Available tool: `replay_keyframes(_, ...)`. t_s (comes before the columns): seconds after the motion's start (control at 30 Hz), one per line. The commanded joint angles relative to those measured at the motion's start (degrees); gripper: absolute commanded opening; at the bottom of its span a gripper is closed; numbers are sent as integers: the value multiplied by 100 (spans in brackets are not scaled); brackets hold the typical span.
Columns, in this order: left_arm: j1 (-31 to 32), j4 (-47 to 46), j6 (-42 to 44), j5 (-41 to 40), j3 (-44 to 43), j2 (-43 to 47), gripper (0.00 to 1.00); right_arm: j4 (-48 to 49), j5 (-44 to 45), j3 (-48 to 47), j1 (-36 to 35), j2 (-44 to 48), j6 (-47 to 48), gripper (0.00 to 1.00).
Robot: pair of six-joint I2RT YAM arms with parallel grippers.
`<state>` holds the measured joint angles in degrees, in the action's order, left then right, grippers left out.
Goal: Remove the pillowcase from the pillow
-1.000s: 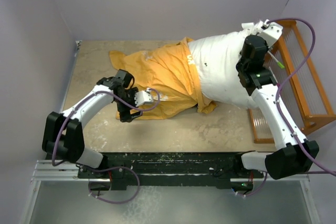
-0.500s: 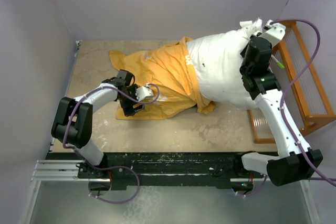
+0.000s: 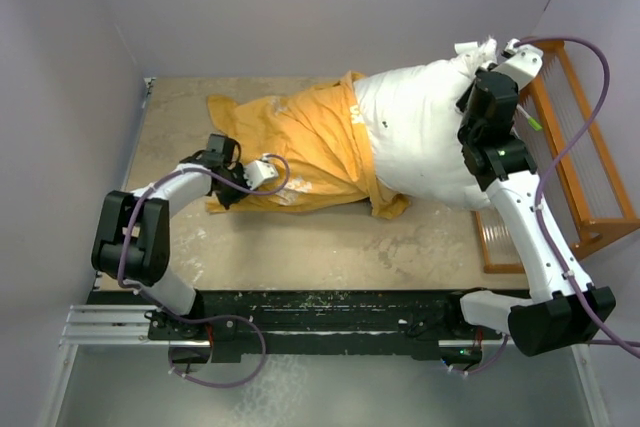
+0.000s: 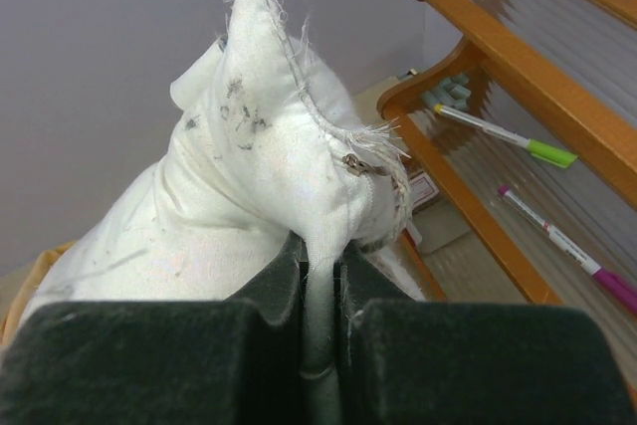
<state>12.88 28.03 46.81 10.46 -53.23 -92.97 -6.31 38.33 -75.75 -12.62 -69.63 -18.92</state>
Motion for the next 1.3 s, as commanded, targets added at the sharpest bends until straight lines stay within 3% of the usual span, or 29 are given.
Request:
replay_keyframes(0.0, -978, 73, 418, -136, -174, 434, 0, 202, -750, -562, 123, 119, -441, 0)
replay_keyframes(0.2, -2383, 157, 827, 0, -537, 215, 0, 475, -2892, -1544, 614, 31, -1613, 0)
replay_keyframes(0.3, -2857, 59, 1003, -59, -598, 104, 0, 540, -3362, -2346, 634, -138, -1963, 0)
replay_keyframes(0.47, -3557, -377, 1477, -270, -519, -114, 0, 293, -3238, -3511, 685, -368, -2065, 0)
replay_keyframes(0.63, -4156, -760, 1875, -466, -491, -414, 0, 176, -3000, -4059, 765, -438, -1967, 0)
replay_keyframes(0.83, -4572, -1197, 2107, -572, -412, -684, 0, -23, -2899, -4442, 868, -562, -2079, 0)
replay_keyframes(1.03, -4927, -1786, 2360, -711, -232, -970, 0, -400, -3437, -4997, 1375, -843, -2590, 0)
replay_keyframes(1.17, -5108, -1943, 2387, -681, -224, -1089, 0, -1406, -3389, -5935, 1658, -1342, -2637, 0)
replay_keyframes(1.27, -5212, -2067, 2464, -672, -180, -1145, 0, -1372, -3381, -5814, 1824, -1309, -2587, 0)
